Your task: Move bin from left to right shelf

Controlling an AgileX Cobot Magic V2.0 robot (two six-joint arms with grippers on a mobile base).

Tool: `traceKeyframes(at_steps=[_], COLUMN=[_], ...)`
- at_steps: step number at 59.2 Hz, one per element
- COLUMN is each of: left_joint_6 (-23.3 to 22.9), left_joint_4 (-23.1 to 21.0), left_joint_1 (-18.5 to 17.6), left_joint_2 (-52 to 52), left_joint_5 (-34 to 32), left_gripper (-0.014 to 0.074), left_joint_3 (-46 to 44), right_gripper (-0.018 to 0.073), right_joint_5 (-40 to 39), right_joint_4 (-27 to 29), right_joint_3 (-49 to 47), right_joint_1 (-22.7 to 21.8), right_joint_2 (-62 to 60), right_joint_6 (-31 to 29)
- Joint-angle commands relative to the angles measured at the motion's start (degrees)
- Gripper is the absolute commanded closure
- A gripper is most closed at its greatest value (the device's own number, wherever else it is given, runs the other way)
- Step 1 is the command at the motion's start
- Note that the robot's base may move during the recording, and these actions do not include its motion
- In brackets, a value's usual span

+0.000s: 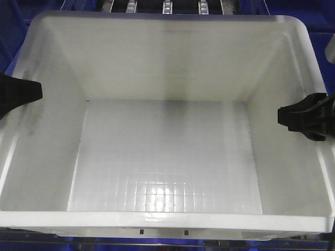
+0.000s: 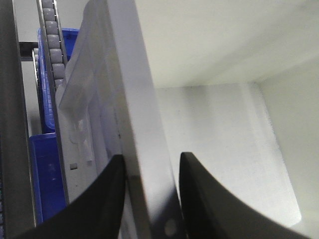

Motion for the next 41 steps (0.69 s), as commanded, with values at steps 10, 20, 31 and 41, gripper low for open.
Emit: traceKeyframes(at_steps=[10, 20, 31, 41], left_joint_6=[1.41, 1.41, 1.41, 1.41], left_joint_4=[-9.93, -9.93, -9.93, -9.93], left_joint_1=[-1.09, -1.09, -1.09, -1.09], left_joint_2=[-0.97, -0.97, -0.97, -0.97], left_joint_5=[-3.46, -3.46, -3.46, -3.46], left_gripper=[0.0603, 0.0603, 0.0603, 0.0603], left_joint_3=[-2.34, -2.34, -2.34, -2.34], right_gripper=[0.0564, 0.0564, 0.0564, 0.0564], right_joint_5=[-6.90, -6.90, -6.90, -6.90], right_joint_4=[8.22, 8.22, 8.22, 8.22], right_joint_3=[-2.26, -2.26, -2.26, -2.26], right_joint_1=[0.79, 0.79, 0.79, 0.79], right_joint_2=[-0.72, -0.72, -0.72, -0.72], right_joint_6=[-0.88, -0.88, -0.88, -0.88])
